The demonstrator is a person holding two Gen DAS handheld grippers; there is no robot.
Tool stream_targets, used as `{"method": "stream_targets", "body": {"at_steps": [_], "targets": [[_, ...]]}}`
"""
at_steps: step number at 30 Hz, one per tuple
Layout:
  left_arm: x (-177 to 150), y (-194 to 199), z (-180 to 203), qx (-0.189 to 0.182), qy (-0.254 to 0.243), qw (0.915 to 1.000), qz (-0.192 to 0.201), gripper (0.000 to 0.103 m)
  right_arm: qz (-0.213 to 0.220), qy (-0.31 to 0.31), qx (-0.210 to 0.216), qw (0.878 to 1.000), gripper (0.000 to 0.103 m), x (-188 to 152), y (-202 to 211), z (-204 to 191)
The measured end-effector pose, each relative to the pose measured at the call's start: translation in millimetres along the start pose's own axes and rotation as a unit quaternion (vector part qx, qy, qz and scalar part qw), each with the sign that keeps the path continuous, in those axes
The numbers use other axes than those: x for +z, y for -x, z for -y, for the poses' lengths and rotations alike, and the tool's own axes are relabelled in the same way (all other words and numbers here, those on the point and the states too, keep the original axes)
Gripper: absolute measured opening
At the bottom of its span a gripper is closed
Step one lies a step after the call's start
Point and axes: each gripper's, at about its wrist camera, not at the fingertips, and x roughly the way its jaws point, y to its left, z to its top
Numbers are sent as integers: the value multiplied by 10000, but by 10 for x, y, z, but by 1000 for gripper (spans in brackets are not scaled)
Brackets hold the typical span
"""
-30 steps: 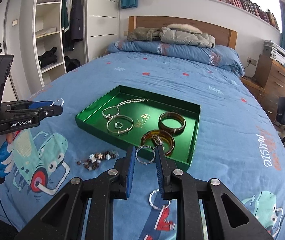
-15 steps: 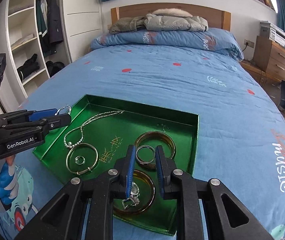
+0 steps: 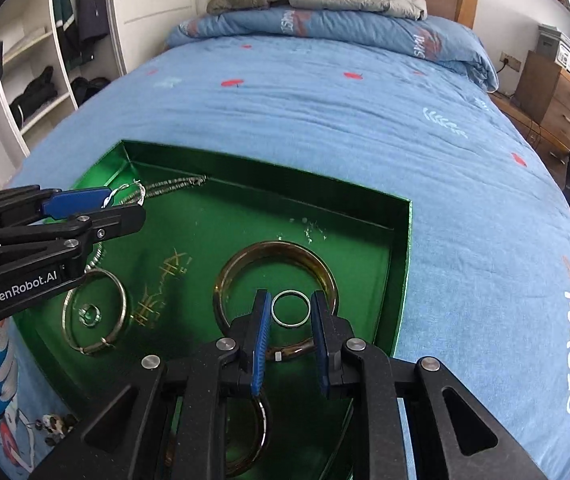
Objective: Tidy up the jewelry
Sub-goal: 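Carry the twisted hoop and small ring with both tools over the tray, then open both tools to release the hoop and ring into the tray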
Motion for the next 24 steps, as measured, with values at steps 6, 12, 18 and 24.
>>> {"method": "stream_targets", "body": {"at_steps": [6,12,18,24], "targets": [[-70,-159,-57,-22,130,9996,-268,38,-183,215,-56,9996,20,-41,-105,-38],[-105,-199,-25,22,44,9993,-364,39,-202,235,-7,9995,20,-51,-109,-33],[-107,-151,-74,-51,181,9995,-268,39,-214,268,-74,9994,27,-55,-81,-53],[-87,10,-137,-131,304,9994,-67,39,-85,267,-124,9995,36,-74,67,-74]]}}
